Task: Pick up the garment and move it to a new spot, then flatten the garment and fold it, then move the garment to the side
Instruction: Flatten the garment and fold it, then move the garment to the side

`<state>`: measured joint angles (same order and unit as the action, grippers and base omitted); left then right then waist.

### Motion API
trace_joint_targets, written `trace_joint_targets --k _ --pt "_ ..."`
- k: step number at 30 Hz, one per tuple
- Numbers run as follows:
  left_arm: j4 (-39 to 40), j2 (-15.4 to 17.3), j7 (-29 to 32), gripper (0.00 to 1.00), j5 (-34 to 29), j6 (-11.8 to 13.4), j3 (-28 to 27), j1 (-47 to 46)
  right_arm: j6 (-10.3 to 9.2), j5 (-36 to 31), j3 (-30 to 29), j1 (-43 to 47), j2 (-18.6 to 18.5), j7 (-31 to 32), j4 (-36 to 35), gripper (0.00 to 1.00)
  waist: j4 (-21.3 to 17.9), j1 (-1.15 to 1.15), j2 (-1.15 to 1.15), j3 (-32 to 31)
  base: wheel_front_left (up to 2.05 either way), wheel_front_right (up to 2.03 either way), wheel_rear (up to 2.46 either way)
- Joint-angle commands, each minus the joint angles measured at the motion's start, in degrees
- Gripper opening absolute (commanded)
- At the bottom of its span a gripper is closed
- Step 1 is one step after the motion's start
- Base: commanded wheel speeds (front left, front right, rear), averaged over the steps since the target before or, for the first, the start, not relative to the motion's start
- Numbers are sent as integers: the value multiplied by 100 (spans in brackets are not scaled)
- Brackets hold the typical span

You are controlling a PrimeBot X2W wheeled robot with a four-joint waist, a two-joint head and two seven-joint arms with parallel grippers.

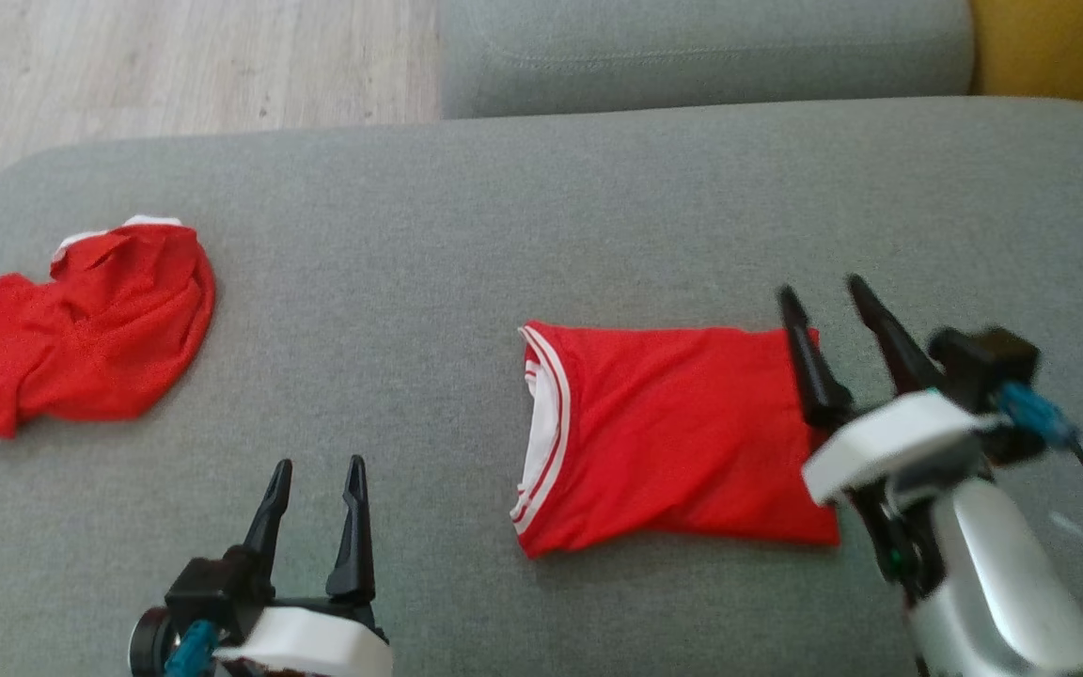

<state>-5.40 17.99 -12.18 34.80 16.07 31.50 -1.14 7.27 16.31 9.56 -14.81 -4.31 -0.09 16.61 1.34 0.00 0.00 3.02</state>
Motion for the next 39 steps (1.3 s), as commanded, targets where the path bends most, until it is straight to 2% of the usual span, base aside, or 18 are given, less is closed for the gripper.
trace_joint_targets --k 1,8,14,24,39 --pt "165 71 -62 100 -31 -9 -177 -253 22 -131 36 -61 66 -91 -296 100 -19 0 0 -48 0 0 0" --pt "71 53 -117 100 48 -57 -184 -99 22 -721 -450 798 136 -334 -667 100 -90 0 0 -348 0 0 0" --pt "-135 47 -178 100 132 -109 -278 21 22 -577 -485 1252 141 -568 -654 100 -88 0 0 -488 0 0 0" --pt "-367 99 -243 100 216 -134 -537 187 22 -615 -434 1435 143 -629 -604 100 -32 0 0 -590 0 0 0" --pt "-374 50 -271 100 123 -164 -631 220 22 -655 -360 1487 143 -562 -427 100 30 0 0 -563 0 0 0"
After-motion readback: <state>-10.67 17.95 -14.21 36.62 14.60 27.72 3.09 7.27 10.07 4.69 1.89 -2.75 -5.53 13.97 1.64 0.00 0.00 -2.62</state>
